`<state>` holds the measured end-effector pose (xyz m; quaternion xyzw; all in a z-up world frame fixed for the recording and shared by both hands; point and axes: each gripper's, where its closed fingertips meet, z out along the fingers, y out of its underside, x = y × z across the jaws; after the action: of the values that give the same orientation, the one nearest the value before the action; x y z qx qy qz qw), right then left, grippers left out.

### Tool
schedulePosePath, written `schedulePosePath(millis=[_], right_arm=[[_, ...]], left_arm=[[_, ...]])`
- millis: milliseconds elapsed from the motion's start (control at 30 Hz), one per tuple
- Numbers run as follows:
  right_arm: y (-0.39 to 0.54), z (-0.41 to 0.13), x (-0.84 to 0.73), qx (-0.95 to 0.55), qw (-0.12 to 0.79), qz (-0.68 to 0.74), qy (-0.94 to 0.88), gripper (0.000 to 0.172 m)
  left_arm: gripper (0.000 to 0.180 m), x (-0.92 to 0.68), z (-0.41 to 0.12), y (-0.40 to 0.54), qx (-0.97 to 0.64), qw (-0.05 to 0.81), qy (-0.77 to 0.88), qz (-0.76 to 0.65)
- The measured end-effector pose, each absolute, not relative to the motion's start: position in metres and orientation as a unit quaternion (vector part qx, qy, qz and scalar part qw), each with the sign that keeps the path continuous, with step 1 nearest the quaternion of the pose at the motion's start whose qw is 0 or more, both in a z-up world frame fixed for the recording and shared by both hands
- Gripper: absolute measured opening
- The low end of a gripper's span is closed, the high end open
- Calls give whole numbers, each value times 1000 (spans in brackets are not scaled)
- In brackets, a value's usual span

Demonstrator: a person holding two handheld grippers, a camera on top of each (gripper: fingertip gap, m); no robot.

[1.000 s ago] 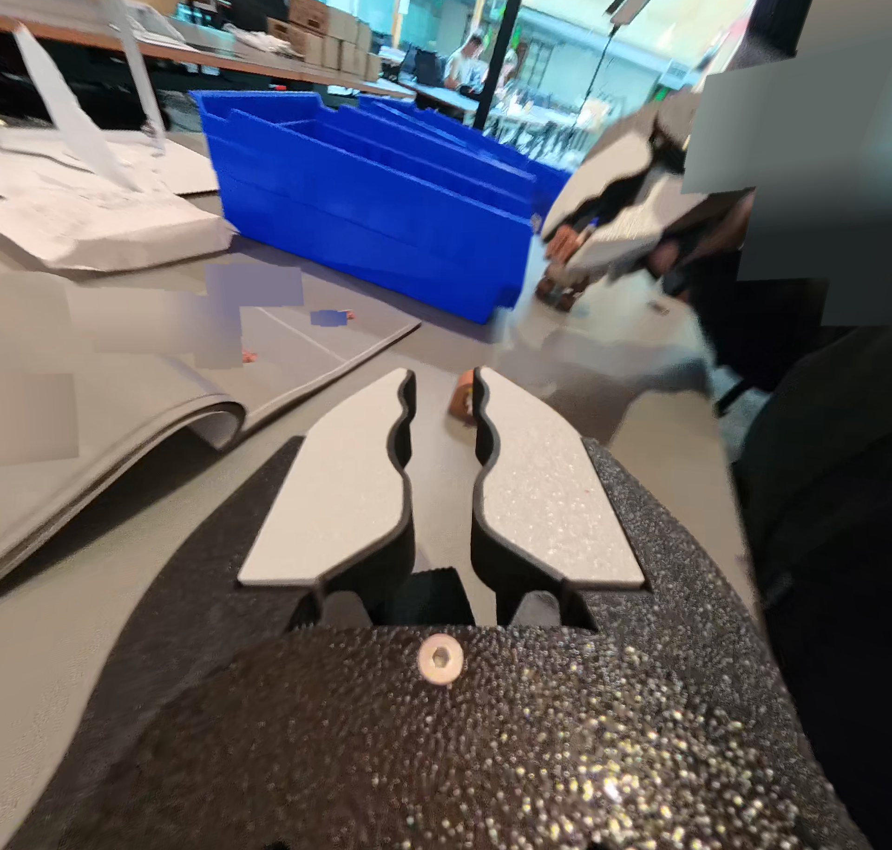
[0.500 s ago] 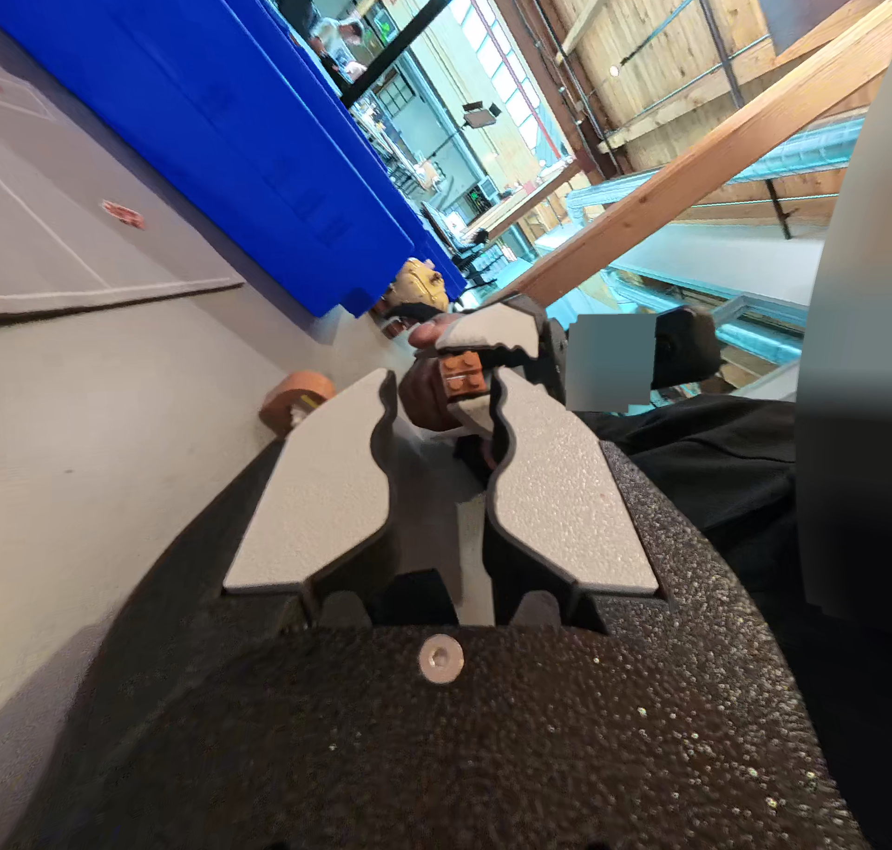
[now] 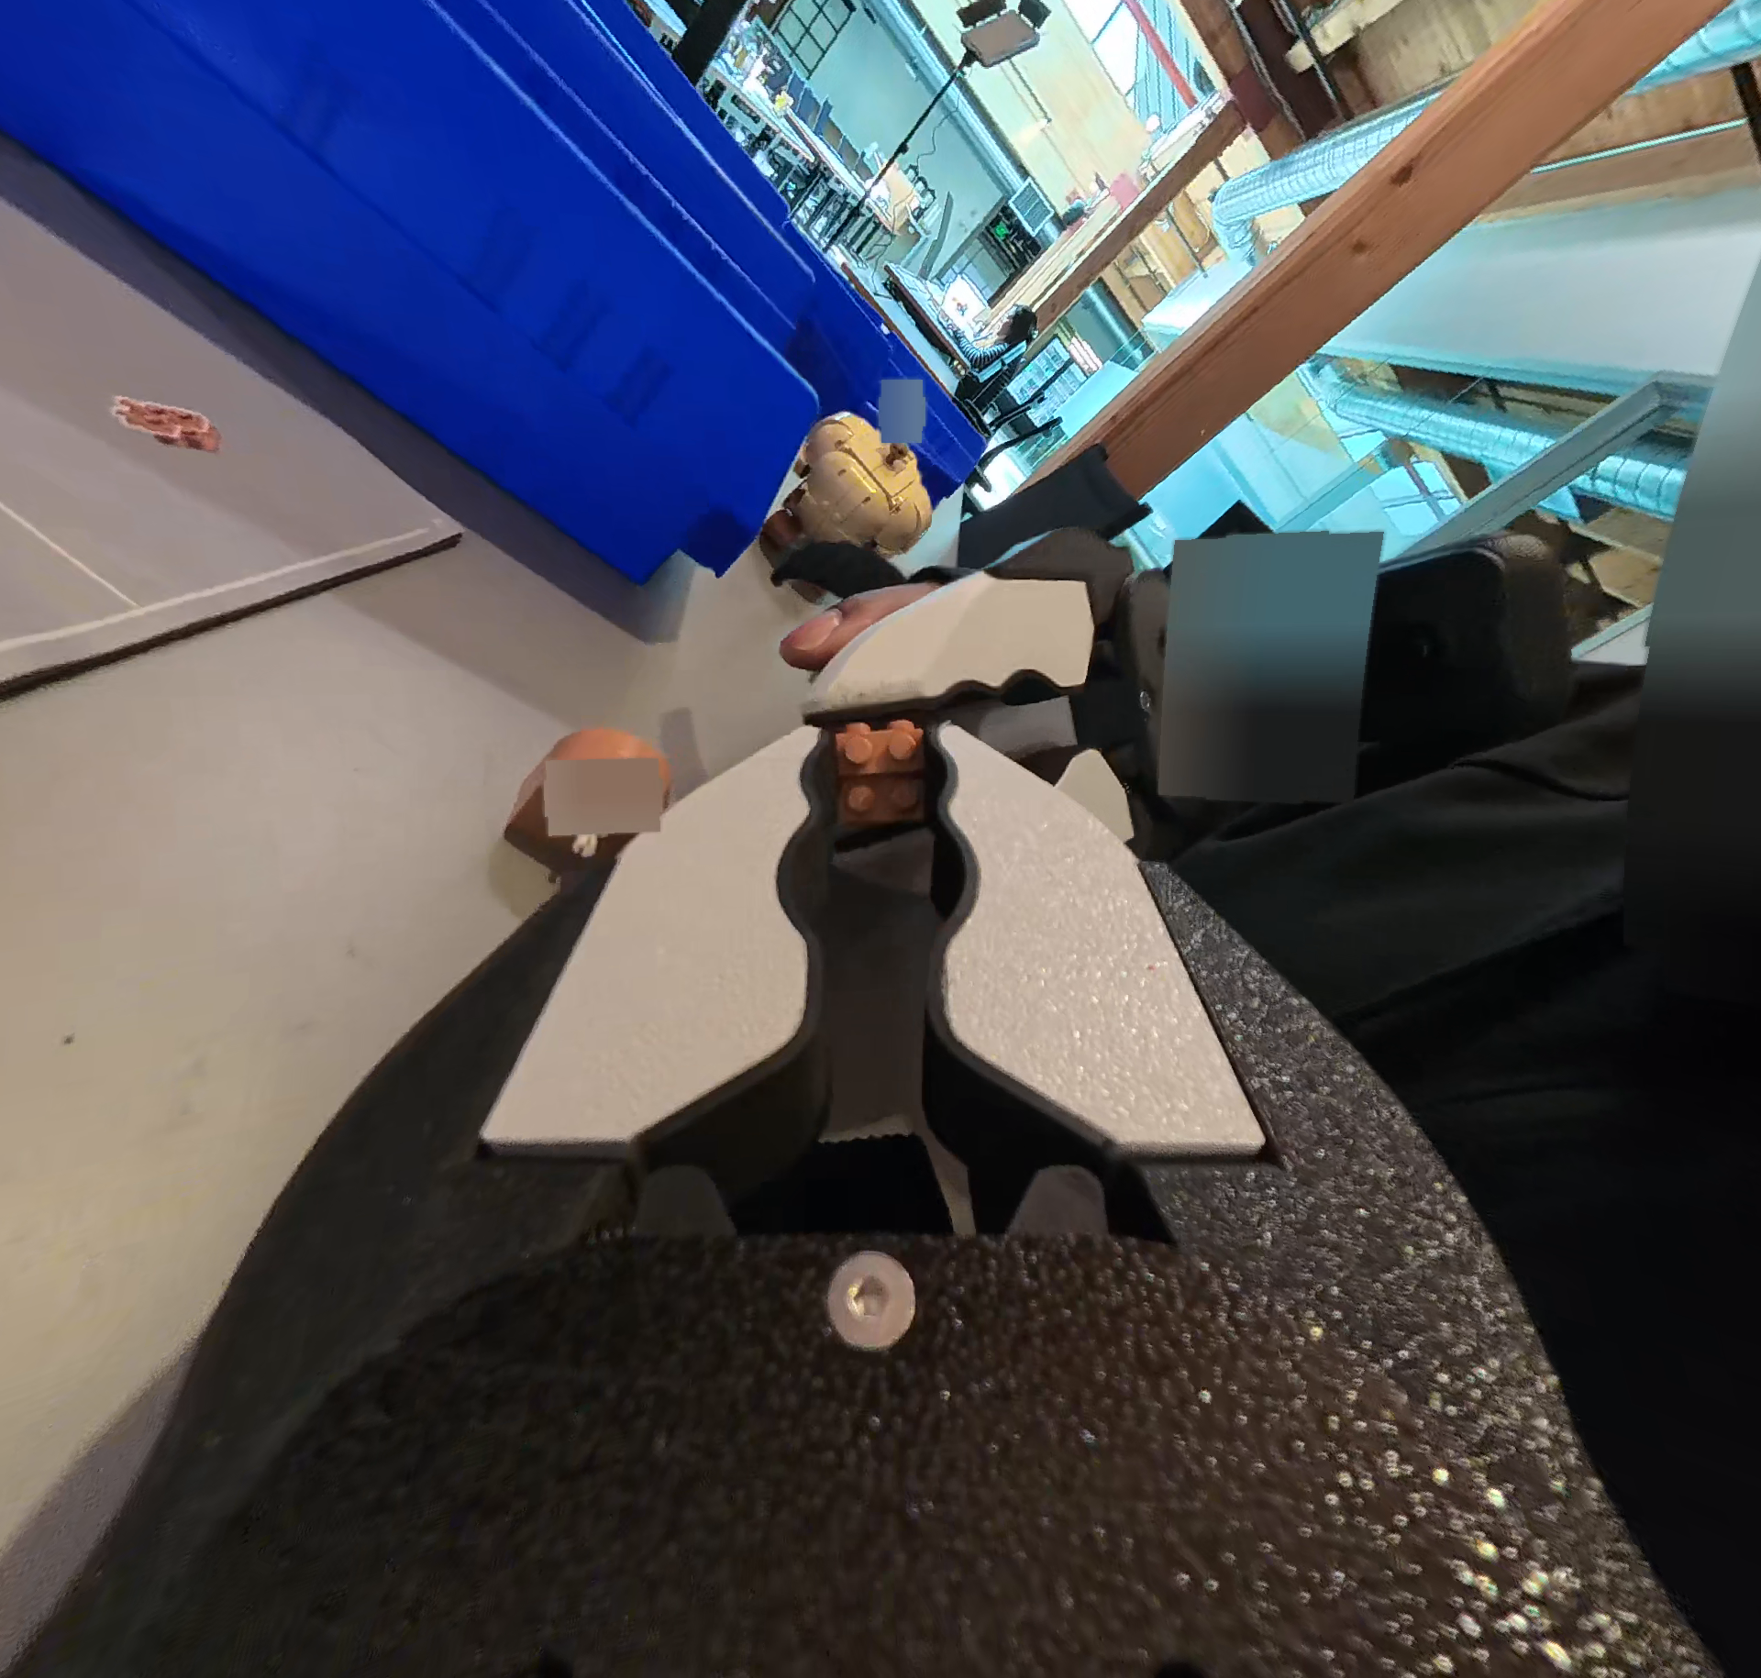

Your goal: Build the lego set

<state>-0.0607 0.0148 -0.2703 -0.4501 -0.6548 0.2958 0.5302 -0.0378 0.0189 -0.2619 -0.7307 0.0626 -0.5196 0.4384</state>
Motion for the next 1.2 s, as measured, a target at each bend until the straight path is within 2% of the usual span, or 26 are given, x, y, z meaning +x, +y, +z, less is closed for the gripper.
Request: schedulePosePath(millis=[100,233,500,633,767,933,1033,1200], right_arm=[[19,-269,-53,-463,520,309,-648,31],[27,-258,-34,-474,521,328,-630,34],[66,-242,25,-523,513,374,-569,29],[113,-220,57,-547,503,325,-586,23],[198,-215,66,-592,374,207,-684,19],[298,-270,24,-682,171,133,-698,20],[329,-305,3,-702,136,77,-695,20],[335,-338,-9,-716,106,61,-687,20]], left_arm=[[16,-36,-254,23,-726,452,73,-513],[16,-41,-246,33,-727,473,85,-491],[17,-96,-280,63,-802,503,126,-296],[16,-114,-295,68,-828,490,125,-243],[16,-121,-300,69,-835,491,133,-211],[17,-128,-297,64,-833,503,127,-191],[17,-135,-296,56,-831,511,121,-181],[17,-143,-297,45,-832,511,122,-180]])
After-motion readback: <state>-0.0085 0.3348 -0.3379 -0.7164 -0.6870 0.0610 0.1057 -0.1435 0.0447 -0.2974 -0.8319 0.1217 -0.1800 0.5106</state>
